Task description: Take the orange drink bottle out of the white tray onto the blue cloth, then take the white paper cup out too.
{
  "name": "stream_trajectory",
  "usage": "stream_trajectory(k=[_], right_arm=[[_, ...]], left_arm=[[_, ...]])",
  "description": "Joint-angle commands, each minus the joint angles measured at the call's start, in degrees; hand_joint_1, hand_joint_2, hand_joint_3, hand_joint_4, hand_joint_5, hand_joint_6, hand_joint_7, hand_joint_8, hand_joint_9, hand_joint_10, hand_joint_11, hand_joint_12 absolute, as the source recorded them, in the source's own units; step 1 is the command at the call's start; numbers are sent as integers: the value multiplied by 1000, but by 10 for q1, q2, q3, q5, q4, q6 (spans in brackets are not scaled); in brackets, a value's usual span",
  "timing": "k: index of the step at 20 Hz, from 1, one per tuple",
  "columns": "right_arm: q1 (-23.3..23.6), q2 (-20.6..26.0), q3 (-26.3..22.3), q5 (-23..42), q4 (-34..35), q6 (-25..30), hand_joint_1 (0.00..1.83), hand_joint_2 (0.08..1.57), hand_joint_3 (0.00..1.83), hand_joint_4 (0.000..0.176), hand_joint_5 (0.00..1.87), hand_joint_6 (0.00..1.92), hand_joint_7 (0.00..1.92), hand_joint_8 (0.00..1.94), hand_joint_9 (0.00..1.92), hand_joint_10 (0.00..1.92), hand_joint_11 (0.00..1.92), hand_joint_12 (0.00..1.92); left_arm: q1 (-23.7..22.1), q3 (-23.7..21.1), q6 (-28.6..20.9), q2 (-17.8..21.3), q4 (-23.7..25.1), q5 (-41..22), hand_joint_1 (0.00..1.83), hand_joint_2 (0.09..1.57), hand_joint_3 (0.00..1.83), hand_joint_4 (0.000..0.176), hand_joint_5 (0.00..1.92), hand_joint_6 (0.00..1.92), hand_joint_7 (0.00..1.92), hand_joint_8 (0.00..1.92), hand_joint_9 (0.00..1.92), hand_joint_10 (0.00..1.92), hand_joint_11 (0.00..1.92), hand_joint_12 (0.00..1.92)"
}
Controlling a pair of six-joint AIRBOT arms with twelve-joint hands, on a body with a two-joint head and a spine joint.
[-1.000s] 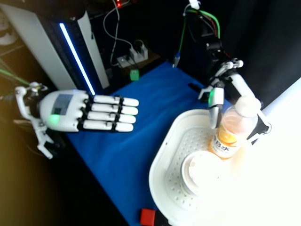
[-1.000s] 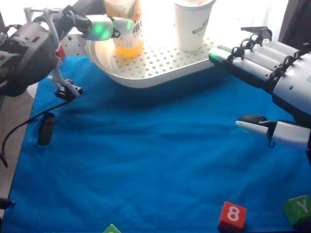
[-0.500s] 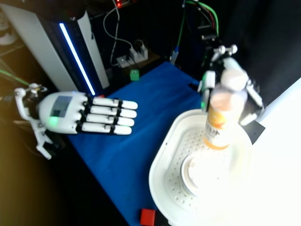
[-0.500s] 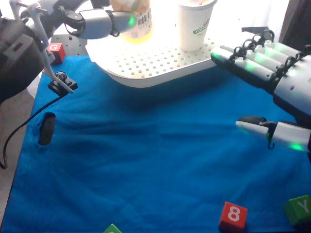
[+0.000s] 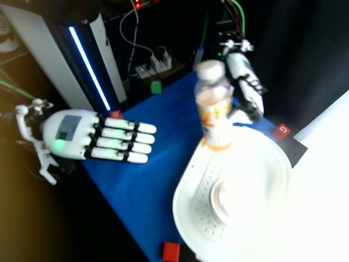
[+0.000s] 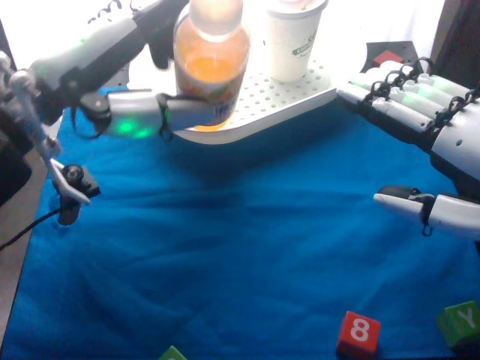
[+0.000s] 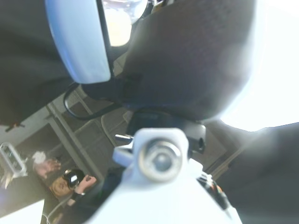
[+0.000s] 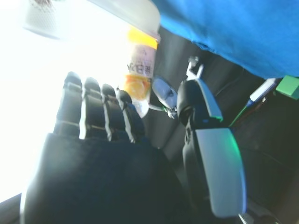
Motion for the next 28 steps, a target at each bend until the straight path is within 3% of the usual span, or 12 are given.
stream_trajectory(k=[1, 3, 4, 8, 12, 14, 16, 18, 20, 22, 26, 28], right_arm=[[1, 3, -2, 73, 3, 3, 646, 1295, 4, 0, 0, 0, 0, 0, 0, 0, 0, 1077], [1, 3, -2, 73, 5, 3, 672, 1289, 0, 0, 0, 0, 0, 0, 0, 0, 0, 1288], [-1, 3, -2, 73, 8, 3, 674, 1292, 1, 0, 0, 0, 0, 0, 0, 0, 0, 1313], [-3, 2, -2, 73, 9, 3, 695, 1282, 0, 0, 0, 0, 0, 0, 0, 0, 0, 1681], [-3, 2, -2, 73, 12, 3, 665, 1289, 2, 0, 0, 0, 0, 0, 0, 0, 0, 1728], [-3, 1, -2, 73, 13, 3, 671, 1288, 0, 0, 0, 0, 0, 0, 0, 0, 0, 1640], [-3, -1, -1, 73, 14, 3, 694, 1284, 0, 0, 0, 0, 0, 0, 0, 0, 0, 1696], [-3, -2, -1, 73, 16, 3, 675, 1287, 1, 0, 0, 0, 0, 0, 0, 0, 0, 1633], [-3, -3, -1, 73, 16, 3, 690, 1293, 1, 0, 0, 0, 0, 0, 0, 0, 0, 1708], [-3, -4, -1, 73, 16, 3, 698, 1290, 0, 0, 0, 0, 0, 0, 0, 0, 0, 1899], [-3, -4, -1, 73, 17, 3, 706, 1287, 0, 0, 0, 0, 0, 0, 0, 0, 0, 1921], [-3, -5, -1, 73, 18, 3, 705, 1284, 0, 0, 0, 0, 0, 0, 0, 0, 0, 1921]], left_arm=[[3, -10, -8, 9, -7, -111, 1031, 1132, 0, 75, 175, 1490, 91, 1723, 123, 1762, 141, 1914], [13, -28, 0, 21, -6, -131, 1021, 1138, 2, 96, 200, 1538, 47, 1540, 45, 1473, 5, 1747], [13, -29, 3, 22, -5, -133, 1015, 1146, 3, 141, 169, 1526, 9, 1438, 8, 1421, 0, 1722], [5, -47, 3, 37, 12, -153, 897, 1105, 0, 175, 195, 1392, 147, 945, 144, 913, 46, 1499], [45, -85, 3, 55, 12, -180, 945, 1105, 1, 149, 296, 1368, 173, 1495, 192, 1526, 187, 1794], [62, -99, 3, 58, 8, -184, 837, 1295, 7, 170, 586, 1547, 164, 1647, 227, 1753, 265, 1899], [83, -103, 3, 54, -6, -181, 866, 1309, 0, 113, 603, 1551, 247, 1568, 385, 1722, 461, 1858], [95, -95, -6, 41, -20, -167, 817, 1325, 4, 157, 571, 1595, 154, 1511, 180, 1596, 236, 1760], [102, -77, -18, 22, -38, -139, 916, 1242, 0, 70, 191, 1505, 51, 1482, 85, 1541, 95, 1787], [107, -52, -42, -1, -52, -113, 761, 1199, 0, 0, 41, 1056, 24, 1236, 83, 1380, 44, 1667], [109, -32, -45, -25, -59, -60, 793, 1259, 2, 0, 87, 874, 14, 1292, 54, 1712, 162, 1897], [117, -31, -48, -27, -65, -56, 741, 1212, 0, 18, 27, 873, 30, 1051, 59, 1416, 17, 1745]])
